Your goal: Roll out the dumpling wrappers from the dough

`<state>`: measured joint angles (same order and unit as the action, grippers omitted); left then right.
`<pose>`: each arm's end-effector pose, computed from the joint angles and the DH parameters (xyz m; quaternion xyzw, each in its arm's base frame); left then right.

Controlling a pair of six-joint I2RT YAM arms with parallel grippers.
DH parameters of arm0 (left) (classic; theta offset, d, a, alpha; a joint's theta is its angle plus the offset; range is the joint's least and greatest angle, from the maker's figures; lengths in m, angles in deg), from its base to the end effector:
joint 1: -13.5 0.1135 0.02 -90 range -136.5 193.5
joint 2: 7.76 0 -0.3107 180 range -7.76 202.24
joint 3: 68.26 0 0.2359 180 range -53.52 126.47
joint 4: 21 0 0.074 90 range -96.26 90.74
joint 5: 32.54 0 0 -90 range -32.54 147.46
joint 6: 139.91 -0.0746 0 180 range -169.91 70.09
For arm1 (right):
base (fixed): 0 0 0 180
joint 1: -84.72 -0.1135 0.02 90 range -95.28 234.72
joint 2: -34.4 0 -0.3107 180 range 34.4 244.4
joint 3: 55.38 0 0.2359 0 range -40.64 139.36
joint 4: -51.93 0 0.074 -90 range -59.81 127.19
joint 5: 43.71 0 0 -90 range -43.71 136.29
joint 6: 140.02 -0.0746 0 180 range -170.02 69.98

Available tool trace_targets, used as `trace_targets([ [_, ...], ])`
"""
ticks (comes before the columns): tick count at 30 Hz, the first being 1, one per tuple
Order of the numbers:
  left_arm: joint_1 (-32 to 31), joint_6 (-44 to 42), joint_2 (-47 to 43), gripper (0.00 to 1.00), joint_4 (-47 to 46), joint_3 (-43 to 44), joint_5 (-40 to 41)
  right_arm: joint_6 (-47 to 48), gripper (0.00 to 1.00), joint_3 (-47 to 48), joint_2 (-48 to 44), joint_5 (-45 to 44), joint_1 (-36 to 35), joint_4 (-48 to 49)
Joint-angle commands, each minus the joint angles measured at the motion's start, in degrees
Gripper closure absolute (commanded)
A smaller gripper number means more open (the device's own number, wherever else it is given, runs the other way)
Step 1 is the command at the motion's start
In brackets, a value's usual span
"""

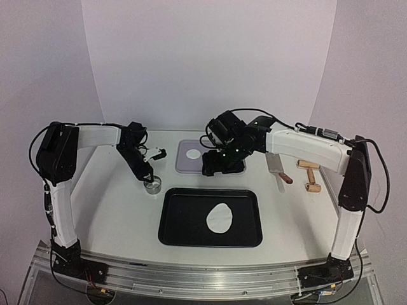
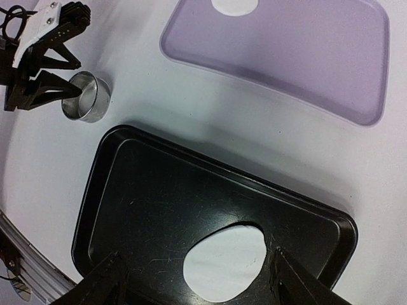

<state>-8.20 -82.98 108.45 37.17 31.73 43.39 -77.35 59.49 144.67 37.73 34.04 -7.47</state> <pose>0.3864 -0.1733 0.1854 0.4670 0.8654 -0.1074 0.1461 0.2924 0.3395 0.3031 -0.1703 0.9354 0.1345 0.2791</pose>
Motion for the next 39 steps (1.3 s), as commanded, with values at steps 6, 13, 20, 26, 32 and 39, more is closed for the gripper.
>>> trace_targets([
  [6,0.2,2.4,0.6,1.00,-4.0,-1.2,2.2,-2.5,0.33,2.4,0.5,1.7,-0.2,1.4],
  [13,0.2,13.0,-5.1,1.00,-4.0,1.8,-1.2,-7.1,0.46,4.9,0.7,-0.6,-3.6,2.4],
  [20,-7.6,30.8,-11.8,1.00,-4.6,7.6,2.0,-13.0,0.53,10.8,2.2,-9.1,-8.3,8.4],
  [26,-13.3,40.4,-9.8,1.00,-1.0,12.4,2.8,-15.3,0.54,12.6,4.8,-15.8,-9.3,9.5],
  [32,-16.1,41.3,-9.2,1.00,-0.4,14.1,3.1,-14.7,0.62,10.1,3.9,-22.8,-9.3,10.0],
  [39,-17.3,41.4,-9.0,1.00,-0.2,14.8,3.6,-13.8,0.67,10.9,6.8,-23.3,-7.7,10.0],
])
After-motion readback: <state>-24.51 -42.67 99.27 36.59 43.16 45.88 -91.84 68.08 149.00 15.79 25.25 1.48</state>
